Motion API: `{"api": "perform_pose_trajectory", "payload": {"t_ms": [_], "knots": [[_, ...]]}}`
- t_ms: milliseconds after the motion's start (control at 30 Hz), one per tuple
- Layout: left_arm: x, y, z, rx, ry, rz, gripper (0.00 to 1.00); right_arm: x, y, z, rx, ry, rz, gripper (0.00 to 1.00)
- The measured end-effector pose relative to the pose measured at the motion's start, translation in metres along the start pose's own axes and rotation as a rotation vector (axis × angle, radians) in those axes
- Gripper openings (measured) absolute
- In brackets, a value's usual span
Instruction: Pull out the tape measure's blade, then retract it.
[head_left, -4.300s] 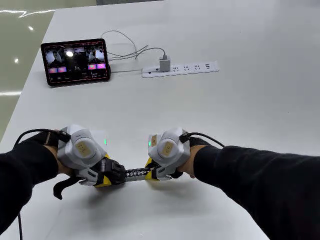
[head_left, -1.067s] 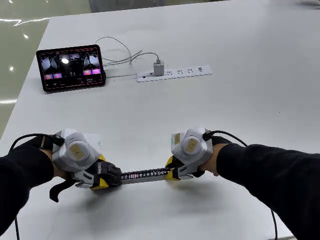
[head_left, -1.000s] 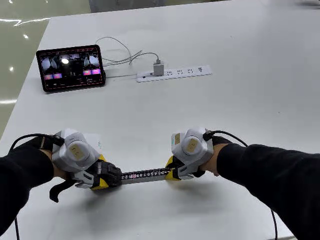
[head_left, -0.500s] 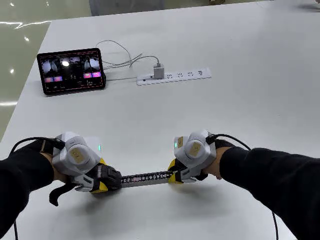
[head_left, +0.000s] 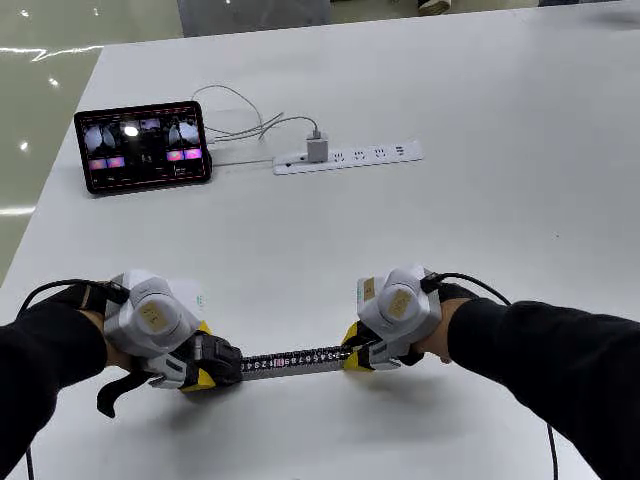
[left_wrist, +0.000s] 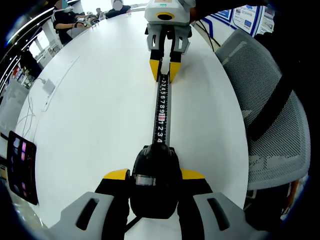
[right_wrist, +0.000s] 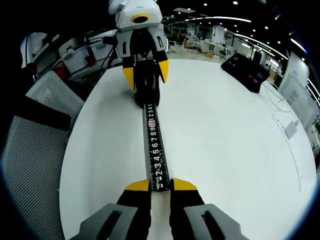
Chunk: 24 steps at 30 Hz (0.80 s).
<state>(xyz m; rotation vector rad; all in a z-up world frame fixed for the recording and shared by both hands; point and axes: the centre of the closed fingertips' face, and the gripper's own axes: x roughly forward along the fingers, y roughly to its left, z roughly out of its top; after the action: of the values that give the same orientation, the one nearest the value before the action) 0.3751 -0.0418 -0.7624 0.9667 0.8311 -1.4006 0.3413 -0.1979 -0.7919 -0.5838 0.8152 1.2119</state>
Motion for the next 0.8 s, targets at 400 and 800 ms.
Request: {"api": "perform_pose_trajectory", "payload": {"t_ms": [400, 800], "knots": [[0.0, 0.0, 0.0, -0.003, 0.0, 0.002, 0.31, -0.006, -0.002, -0.006, 0.0, 0.0, -0.002, 0.09], [-0.001, 0.0, 0.001, -0.005, -0.001, 0.004, 0.31, -0.011, -0.004, -0.013, 0.002, 0.002, -0.003, 0.09]]}}
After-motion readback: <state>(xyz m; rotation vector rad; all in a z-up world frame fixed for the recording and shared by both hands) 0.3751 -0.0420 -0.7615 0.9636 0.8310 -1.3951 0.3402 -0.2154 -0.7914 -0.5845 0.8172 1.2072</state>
